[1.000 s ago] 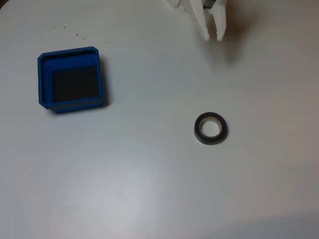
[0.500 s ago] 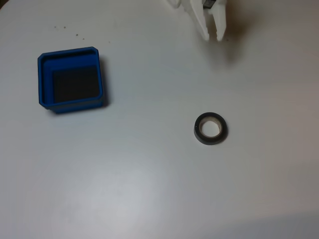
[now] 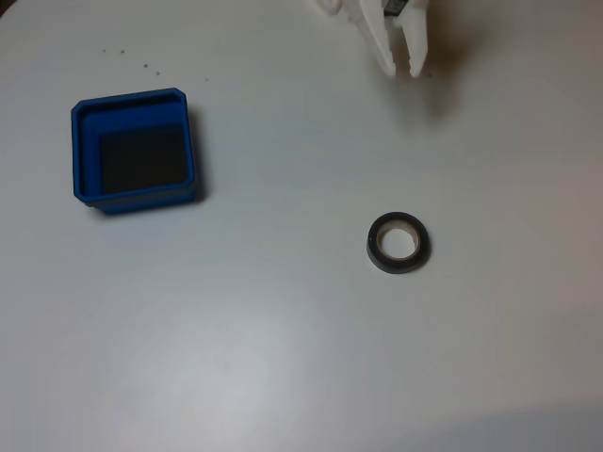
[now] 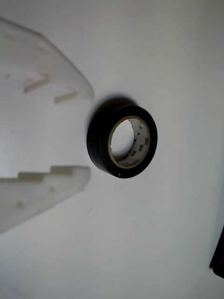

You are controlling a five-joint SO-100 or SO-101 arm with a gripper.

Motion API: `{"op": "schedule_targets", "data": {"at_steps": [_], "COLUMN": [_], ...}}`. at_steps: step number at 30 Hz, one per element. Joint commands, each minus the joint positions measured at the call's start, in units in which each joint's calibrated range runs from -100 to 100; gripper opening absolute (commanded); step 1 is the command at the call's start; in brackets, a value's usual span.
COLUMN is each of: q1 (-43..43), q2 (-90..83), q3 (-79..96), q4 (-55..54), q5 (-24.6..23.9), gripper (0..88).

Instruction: Pick the black tape roll and drop it in the blue box

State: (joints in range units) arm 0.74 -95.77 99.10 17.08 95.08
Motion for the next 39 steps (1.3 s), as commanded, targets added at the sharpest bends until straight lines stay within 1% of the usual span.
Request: {"op": "schedule_targets", "data": {"at_steps": [1, 6, 12, 20, 27, 36, 39], "q1": [0.0, 0.0, -2.6, -2.9, -2.7, -2.0, -0.4], "q2": [-2.1, -1.6, 6.4, 12.4, 26.0, 48.0, 55.1], "q3": [-0.1, -0.2, -0.5, -11.0, -19.6, -35.9, -41.1], "q4": [-0.7, -0.7, -1.1, -0.8, -0.8, -0.6, -0.6], "q5": [0.3, 0.4, 0.4, -0.2, 0.1, 0.2, -0.1], "gripper": [11.9, 11.9, 11.9, 11.9, 11.9, 11.9, 11.9]}}
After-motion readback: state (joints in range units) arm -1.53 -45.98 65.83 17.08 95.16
